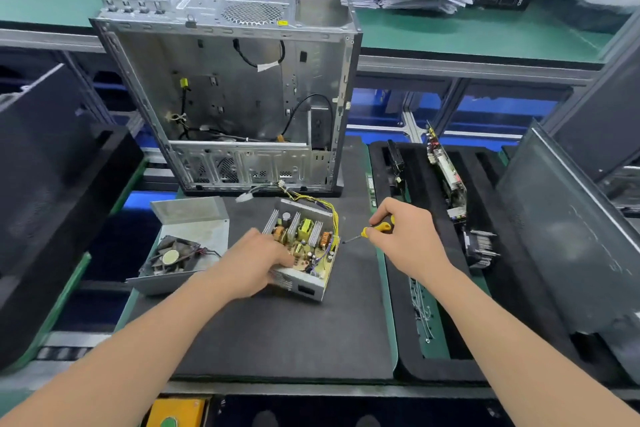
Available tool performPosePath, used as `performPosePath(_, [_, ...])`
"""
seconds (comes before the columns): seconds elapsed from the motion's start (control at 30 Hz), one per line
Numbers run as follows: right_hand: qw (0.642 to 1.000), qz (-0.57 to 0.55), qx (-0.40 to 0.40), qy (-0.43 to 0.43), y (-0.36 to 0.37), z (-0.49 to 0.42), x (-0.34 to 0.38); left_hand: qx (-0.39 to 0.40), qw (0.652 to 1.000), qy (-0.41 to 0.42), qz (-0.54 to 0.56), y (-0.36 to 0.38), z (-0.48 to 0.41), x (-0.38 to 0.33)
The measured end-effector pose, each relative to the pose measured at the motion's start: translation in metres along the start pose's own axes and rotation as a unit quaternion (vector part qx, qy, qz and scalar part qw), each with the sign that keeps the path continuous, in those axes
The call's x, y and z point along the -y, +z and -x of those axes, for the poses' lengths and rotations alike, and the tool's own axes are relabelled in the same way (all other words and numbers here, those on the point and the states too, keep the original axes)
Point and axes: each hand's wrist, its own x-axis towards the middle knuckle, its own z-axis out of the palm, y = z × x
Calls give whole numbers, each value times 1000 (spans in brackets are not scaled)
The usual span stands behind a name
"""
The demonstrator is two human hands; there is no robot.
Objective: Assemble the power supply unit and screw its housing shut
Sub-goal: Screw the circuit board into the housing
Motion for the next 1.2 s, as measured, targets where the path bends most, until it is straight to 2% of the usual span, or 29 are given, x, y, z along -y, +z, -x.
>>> performPosePath(0.1, [1000, -3, 11, -1, 0, -4, -2, 4, 996, 1, -94, -10, -4, 12])
performPosePath(0.17, [1000, -10, 25, -2, 0, -6, -3, 20, 996, -6, -89, -16, -4, 15])
performPosePath(0.2, [999, -15, 31, -3, 0, -7, -3, 25, 998, -16, -48, -19, -4, 14])
performPosePath(0.27, [999, -27, 32, -4, -1, -8, -3, 28, 992, -49, 113, -23, 0, 5])
performPosePath(0.33, [998, -55, 23, 0, -2, -10, -3, 4, 959, -74, 272, -22, 2, -7])
performPosePath(0.37, [997, -78, 17, 7, -2, -12, -3, -12, 950, -84, 302, -20, 1, -14])
performPosePath(0.43, [993, -113, 7, 26, 0, -17, -1, -33, 954, -104, 281, -11, -3, -26])
performPosePath(0.5, [994, -104, 3, 27, 3, -21, 0, -50, 964, -114, 234, -1, -6, -34])
performPosePath(0.6, [997, -75, 16, 20, 10, -26, 2, -61, 958, -118, 255, 5, -9, -33])
performPosePath(0.83, [996, -72, 47, 27, 20, -21, -3, -9, 961, -72, 266, -5, -8, -6])
performPosePath(1.03, [999, -49, 1, 7, 16, -10, -10, 54, 939, -104, 324, -18, -17, 10])
performPosePath(1.1, [999, -48, 0, -15, 13, -3, -14, 42, 934, -113, 335, -21, -21, 8])
performPosePath(1.2, [1000, -7, -7, -21, 15, 10, -23, -16, 939, -132, 317, -25, -29, -9])
